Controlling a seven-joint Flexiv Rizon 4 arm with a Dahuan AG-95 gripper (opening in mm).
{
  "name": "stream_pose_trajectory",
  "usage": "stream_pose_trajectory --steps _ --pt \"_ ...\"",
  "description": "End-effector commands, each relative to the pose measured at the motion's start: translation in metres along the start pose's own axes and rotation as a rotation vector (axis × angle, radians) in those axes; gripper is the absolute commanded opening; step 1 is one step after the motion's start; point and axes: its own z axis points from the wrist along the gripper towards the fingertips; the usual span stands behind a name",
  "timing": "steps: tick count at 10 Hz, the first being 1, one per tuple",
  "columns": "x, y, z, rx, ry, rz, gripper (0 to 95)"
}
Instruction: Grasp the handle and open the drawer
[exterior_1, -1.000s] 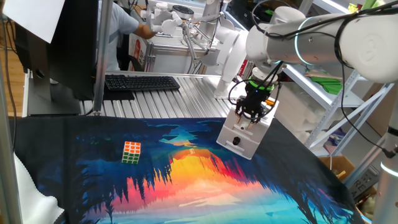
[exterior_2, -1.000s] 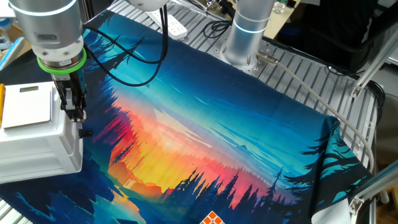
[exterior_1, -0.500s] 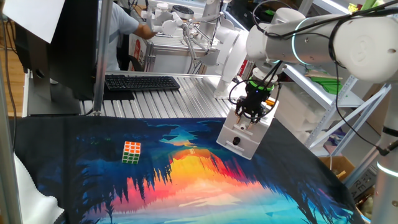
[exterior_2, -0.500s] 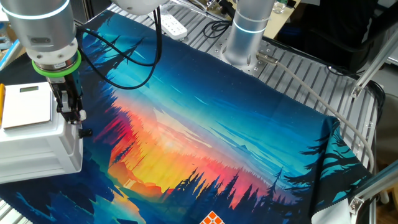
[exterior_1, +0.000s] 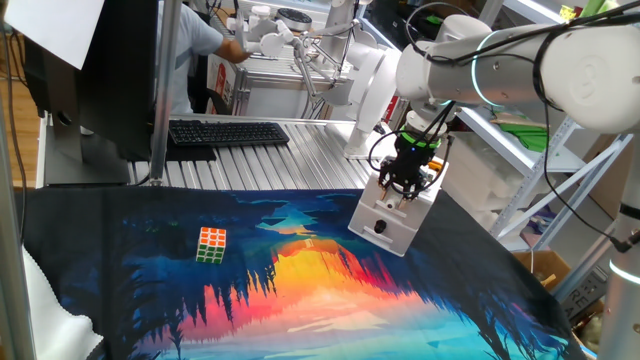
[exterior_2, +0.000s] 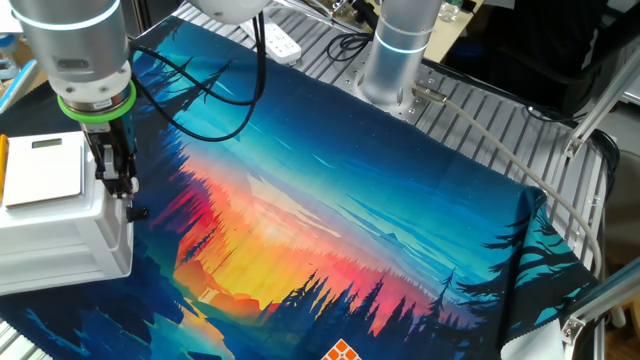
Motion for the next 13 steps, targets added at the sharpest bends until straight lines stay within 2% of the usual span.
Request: stream_pose_trajectory --steps 1,7,8,13 --pt "-0.0002 0.0002 0.0008 0.0 0.001 0.002 38.0" --pt "0.0048 -0.0024 0.004 -0.002 -0.002 0.006 38.0" --pt "0.0049 -0.0025 0.004 -0.002 -0.001 0.005 19.0" --pt "0.0056 -0.0028 0.0045 -0.002 0.0 -0.003 19.0"
